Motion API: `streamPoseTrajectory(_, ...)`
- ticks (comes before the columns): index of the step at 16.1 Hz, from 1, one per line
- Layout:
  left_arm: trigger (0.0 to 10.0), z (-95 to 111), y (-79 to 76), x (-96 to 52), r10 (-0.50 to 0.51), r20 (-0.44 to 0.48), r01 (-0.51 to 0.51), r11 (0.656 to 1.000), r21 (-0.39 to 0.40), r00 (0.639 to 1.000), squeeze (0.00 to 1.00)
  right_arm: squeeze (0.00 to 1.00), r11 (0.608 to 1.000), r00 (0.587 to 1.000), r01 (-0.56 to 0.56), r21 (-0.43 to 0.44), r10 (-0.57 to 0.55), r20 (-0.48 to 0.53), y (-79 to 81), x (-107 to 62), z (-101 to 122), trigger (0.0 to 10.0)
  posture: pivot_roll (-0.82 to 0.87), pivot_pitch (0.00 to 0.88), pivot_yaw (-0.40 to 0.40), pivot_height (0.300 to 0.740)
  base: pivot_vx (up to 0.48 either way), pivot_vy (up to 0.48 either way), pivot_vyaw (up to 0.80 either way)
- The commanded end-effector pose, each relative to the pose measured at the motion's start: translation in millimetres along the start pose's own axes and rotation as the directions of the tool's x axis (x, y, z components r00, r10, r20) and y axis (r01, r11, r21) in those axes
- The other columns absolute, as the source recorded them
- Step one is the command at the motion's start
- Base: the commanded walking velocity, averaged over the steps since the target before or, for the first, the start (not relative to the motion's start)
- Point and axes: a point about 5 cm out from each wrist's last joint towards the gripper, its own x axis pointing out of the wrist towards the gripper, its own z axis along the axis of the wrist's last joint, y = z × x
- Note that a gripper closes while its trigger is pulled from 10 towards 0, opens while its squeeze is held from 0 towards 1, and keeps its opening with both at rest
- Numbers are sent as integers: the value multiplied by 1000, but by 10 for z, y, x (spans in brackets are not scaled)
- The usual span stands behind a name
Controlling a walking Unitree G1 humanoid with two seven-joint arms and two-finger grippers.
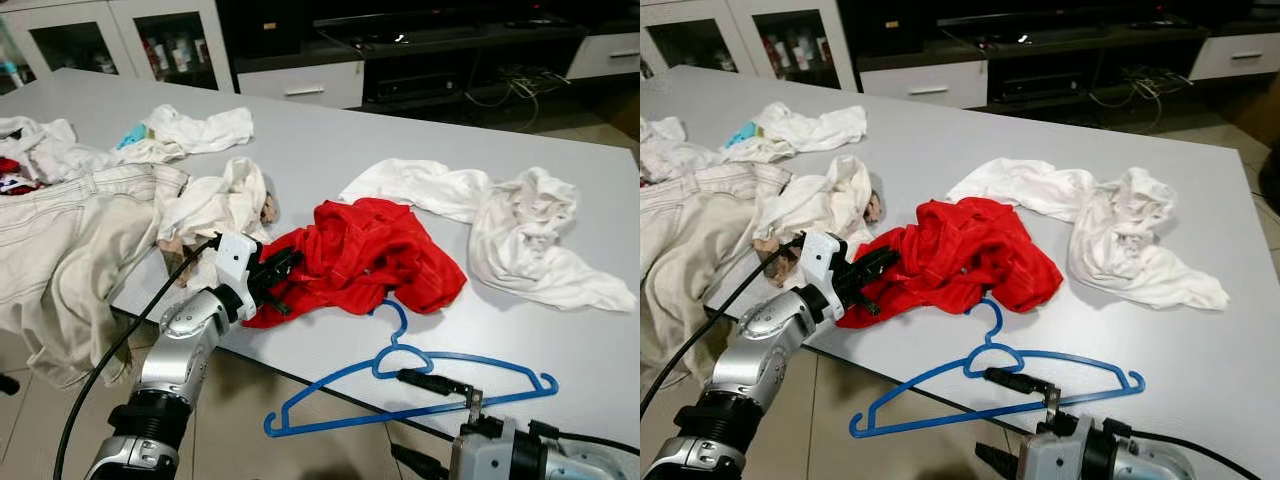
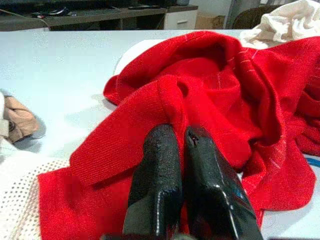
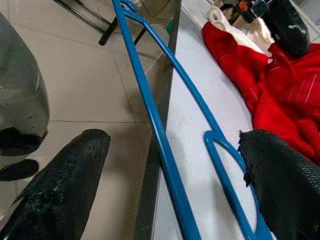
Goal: Hang hanger
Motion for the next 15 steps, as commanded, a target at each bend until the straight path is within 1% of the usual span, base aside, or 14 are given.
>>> streamPoseTrajectory(1, 10000, 21, 4, 4, -11, -9, 11, 1000, 17, 1000, 0, 0, 999, 1000, 9, -35, -8, 20, -29, 29, 22, 10000, -114, 0, 101, 740, 0, 0, 0)
streamPoseTrajectory(2, 10000, 19, 2, 4, -11, -9, 11, 1000, 17, 1000, 0, 0, 999, 999, 18, -44, -16, 29, -37, 37, 21, 9922, -114, 0, 101, 740, 0, 0, 0)
streamPoseTrajectory(3, 10000, 19, -3, 5, -12, -8, 12, 1000, 17, 1000, 0, 0, 997, 999, 9, -70, -6, 42, -16, 51, 20, 6157, -111, 0, 102, 740, 0, 0, 0)
streamPoseTrajectory(5, 10000, 22, -2, 5, -11, -7, 11, 1000, 17, 1000, 0, 0, 995, 998, 21, -94, -15, 61, -10, 76, 30, 5608, -111, 0, 102, 740, 0, 0, 0)
streamPoseTrajectory(6, 10000, 24, -2, 4, -11, -6, 11, 1000, 17, 1000, 0, 0, 993, 997, 29, -117, -21, 72, -19, 101, 41, 4471, -109, 0, 102, 740, 0, 0, 0)
streamPoseTrajectory(8, 10000, 23, -1, 0, -10, -6, 10, 1000, 18, 1000, 0, 0, 991, 997, 14, -136, -4, 75, 26, 113, 21, 4039, -108, 0, 103, 740, 0, 0, 0)
streamPoseTrajectory(10, 10000, 24, 2, -2, -8, -6, 8, 1000, 18, 1000, 0, 0, 988, 996, 18, -153, -6, 84, 39, 114, 18, 4196, -107, 0, 104, 740, 0, 0, 0)
streamPoseTrajectory(11, 10000, 25, 2, -3, -8, -6, 8, 1000, 19, 1000, 0, 0, 987, 996, 20, -162, -6, 87, 39, 121, 19, 3922, -108, 0, 104, 740, 0, 0, 0)
streamPoseTrajectory(12, 10000, 26, -1, 0, -8, -5, 9, 1000, 20, 1000, 0, 0, 981, 996, 17, -193, 0, 87, 54, 146, 0, 2431, -107, 0, 103, 740, 0, 0, 0)
streamPoseTrajectory(13, 10000, 28, -2, 3, -8, -4, 8, 1000, 20, 1000, 0, 0, 977, 996, 18, -214, 1, 87, 60, 159, -12, 1608, -105, 0, 102, 740, 0, 0, 0)
streamPoseTrajectory(14, 10000, 28, -4, 3, -7, -3, 7, 1000, 19, 1000, 0, 0, 972, 997, 16, -233, 3, 83, 61, 165, -21, 1098, -103, 0, 100, 740, 0, 0, 0)
streamPoseTrajectory(15, 10000, 28, -4, 2, -7, -3, 7, 1000, 18, 1000, 0, 0, 970, 997, 17, -243, 3, 81, 61, 167, -27, 1098, -103, 0, 100, 740, 0, 0, 0)
